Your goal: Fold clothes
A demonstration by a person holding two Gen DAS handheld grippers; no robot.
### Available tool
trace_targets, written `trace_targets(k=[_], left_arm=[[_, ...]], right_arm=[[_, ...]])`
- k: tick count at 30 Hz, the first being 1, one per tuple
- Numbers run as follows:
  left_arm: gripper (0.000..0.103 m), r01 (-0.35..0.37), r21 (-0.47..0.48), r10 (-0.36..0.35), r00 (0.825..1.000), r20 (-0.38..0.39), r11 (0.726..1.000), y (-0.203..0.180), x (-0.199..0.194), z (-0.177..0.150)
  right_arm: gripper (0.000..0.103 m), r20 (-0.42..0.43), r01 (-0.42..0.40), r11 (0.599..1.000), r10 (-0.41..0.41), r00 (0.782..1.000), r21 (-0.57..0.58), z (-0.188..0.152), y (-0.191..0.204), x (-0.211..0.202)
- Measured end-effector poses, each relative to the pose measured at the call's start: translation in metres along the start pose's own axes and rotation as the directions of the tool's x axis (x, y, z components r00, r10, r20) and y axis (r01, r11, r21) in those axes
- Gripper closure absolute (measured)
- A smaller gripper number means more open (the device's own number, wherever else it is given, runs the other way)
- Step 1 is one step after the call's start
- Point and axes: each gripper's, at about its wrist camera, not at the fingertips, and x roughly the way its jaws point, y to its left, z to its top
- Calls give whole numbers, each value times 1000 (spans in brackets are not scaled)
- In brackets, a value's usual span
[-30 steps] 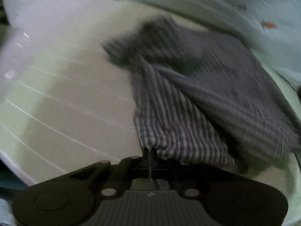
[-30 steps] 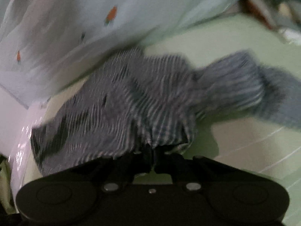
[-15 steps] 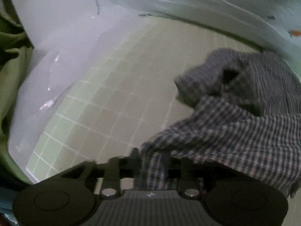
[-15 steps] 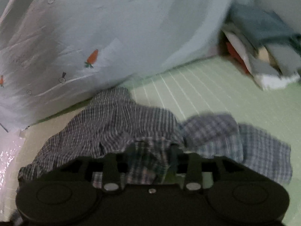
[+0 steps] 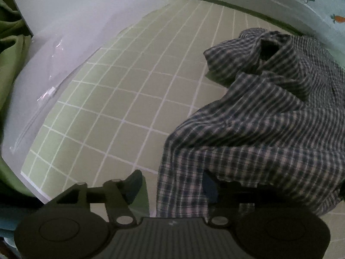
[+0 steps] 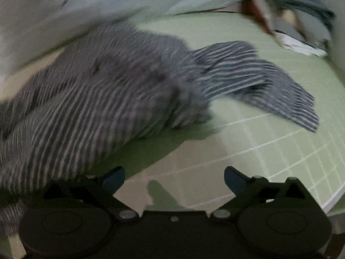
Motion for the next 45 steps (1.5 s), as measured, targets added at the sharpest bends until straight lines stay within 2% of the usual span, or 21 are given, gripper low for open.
trace_targets(k=[4,6,8,9,11,13,15,17,19,23,27,29,33,37,38,39,41,43,45], left_arm=[[31,5,24,-5,1000,0,1000,1,2,-2],[29,4,37,-4,1000,-2,999,2,2,-2],[28,8,47,-8,1000,-4,999,3,3,-2],[28,11,53,-10,1000,-5,999,4,3,-2],[28,12,72,-12,1000,-2,997,3,2,-2],[27,8,93,-8,1000,3,996,2,2,-2],[25,1,107,-1,1000,6,994,0,2,-1],[21,-9,106,8,1000,6,994,0,2,-1],[17,-10,79,10,1000,2,997,4,3,-1],[13,3,-13,-4,1000,-8,1000,15,6,-1],[8,-10,-42,9,1000,-10,999,13,5,-3],[7,-12,-39,11,1000,-11,999,9,4,-6],[7,-47,-52,46,999,-11,998,2,1,-10],[8,-98,-34,98,995,-18,995,-6,-5,-6],[8,-106,-30,106,994,-12,994,-9,-8,-5],[8,-103,-32,103,995,2,994,-13,-13,-3],[8,-94,-40,95,995,28,995,-20,-23,2],[8,-73,-59,77,996,56,996,-32,-34,8],[8,-41,-67,46,995,84,997,-50,-43,14]], right_arm=[[4,-14,-86,993,85,996,-78,0,35,7],[13,-20,-135,983,133,991,-122,1,54,10],[31,-40,-194,970,191,981,-149,1,70,15],[34,-51,-224,961,219,974,-161,1,77,17],[41,-62,-238,956,231,971,-169,0,87,22],[53,-53,-232,956,226,973,-180,1,91,25],[100,-48,-242,954,238,970,-176,3,89,26],[100,-26,-232,961,231,973,-152,6,80,22],[100,12,-189,971,193,981,-149,9,68,13],[100,67,-31,998,35,997,-50,18,9,-4],[100,40,92,994,-94,995,51,16,-56,-15],[100,-1,107,993,-107,994,53,9,-73,-16],[100,-96,113,994,-112,989,9,-11,-84,-10],[95,-81,42,998,-38,996,54,-8,-93,-14],[87,-57,14,996,-9,998,87,-4,-99,-17],[70,-31,-15,993,19,999,119,1,-105,-21],[47,23,-41,985,37,999,167,10,-118,-24],[39,79,-61,975,46,996,212,20,-132,-27],[22,106,-50,966,24,994,255,29,-149,-23]])
